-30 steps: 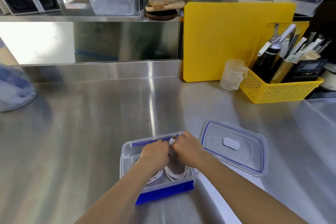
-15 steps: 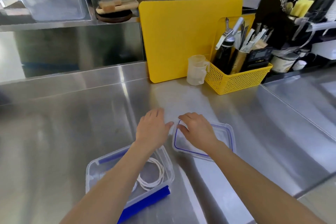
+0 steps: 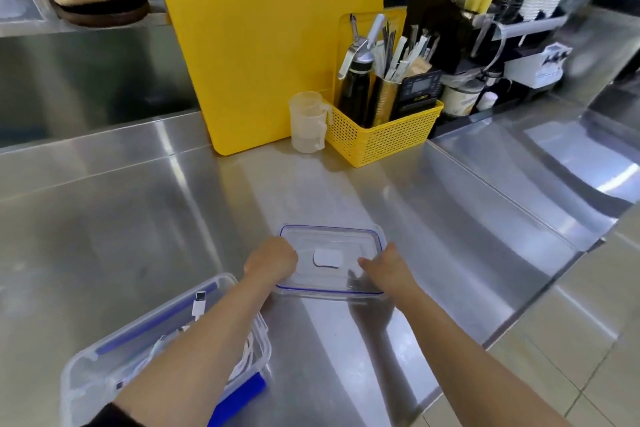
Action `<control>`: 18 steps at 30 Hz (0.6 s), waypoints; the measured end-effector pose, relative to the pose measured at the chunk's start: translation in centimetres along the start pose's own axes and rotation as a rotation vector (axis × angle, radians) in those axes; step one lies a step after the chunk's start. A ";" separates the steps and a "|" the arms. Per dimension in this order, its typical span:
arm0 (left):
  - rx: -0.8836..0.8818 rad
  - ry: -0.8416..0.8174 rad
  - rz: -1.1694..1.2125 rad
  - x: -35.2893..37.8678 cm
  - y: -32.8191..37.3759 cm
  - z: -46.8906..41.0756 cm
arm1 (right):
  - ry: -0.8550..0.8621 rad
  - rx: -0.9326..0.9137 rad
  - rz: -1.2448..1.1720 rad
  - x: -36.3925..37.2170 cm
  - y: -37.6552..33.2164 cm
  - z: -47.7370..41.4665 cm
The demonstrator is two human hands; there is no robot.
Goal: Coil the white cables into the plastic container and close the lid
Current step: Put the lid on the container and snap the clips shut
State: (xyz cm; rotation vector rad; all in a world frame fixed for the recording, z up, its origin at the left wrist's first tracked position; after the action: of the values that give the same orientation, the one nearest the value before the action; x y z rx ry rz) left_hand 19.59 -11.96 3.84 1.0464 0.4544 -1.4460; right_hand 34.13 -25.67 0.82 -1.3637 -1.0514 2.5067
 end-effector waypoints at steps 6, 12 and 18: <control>-0.169 -0.148 0.802 -1.7 -1.3 0.1 | 0.092 0.044 -0.618 -1.4 -2.6 0.2; -0.121 -0.308 1.676 -5.7 -2.8 1.5 | -0.061 0.031 -1.295 -1.0 -7.0 0.7; 0.036 -0.227 1.837 -9.4 -8.5 2.8 | -0.315 -0.097 -1.284 0.0 -10.4 3.8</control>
State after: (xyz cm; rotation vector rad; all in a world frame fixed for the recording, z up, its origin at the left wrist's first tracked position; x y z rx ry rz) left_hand 9.41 -7.15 10.23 0.7859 -0.6471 0.1180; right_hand 28.79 -19.80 8.57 -0.0722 -1.4370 1.6466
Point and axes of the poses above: each hand's wrist, its own z-axis away from the middle knuckle, its own x-axis out of the palm, y = z × x, the point moved 3 cm from there along -z, towards the middle knuckle, and after that the axes turned 7 degrees about -x, right-handed, at the moved point
